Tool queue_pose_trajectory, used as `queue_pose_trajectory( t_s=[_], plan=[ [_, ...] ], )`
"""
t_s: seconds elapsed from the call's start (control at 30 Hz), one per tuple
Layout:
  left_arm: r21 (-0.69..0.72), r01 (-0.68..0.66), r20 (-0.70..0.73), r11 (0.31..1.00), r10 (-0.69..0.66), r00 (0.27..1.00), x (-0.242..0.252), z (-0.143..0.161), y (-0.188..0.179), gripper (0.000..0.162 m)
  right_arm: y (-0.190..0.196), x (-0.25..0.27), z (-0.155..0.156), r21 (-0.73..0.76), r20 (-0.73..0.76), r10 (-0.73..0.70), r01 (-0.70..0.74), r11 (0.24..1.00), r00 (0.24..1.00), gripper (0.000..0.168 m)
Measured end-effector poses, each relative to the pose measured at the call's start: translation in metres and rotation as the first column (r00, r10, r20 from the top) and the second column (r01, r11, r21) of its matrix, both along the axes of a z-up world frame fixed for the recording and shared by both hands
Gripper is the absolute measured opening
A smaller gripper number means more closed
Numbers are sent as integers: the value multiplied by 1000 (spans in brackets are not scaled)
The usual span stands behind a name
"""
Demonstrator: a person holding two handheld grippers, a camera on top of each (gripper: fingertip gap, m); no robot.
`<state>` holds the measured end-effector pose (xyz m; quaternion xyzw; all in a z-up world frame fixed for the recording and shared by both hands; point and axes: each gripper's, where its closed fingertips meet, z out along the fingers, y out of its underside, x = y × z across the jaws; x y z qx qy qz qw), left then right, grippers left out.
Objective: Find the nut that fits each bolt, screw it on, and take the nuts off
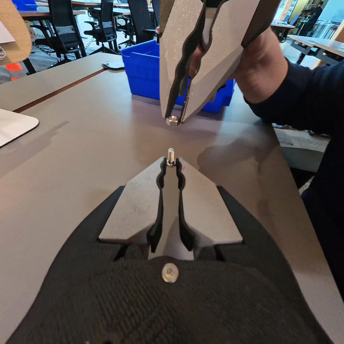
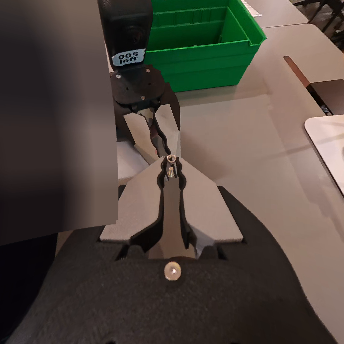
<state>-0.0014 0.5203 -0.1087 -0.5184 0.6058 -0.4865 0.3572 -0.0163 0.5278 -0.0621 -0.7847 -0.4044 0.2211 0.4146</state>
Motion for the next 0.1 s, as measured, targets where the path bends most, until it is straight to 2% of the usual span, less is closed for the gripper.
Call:
queue_pose_trajectory(
  t_s=[0.1],
  plan=[
    [-12, -5, 4, 1000, 5, 1000, -1, 1, 5, 7, 7, 1, -9, -41, 13, 25, -25, 999, 1000, 7]
  ],
)
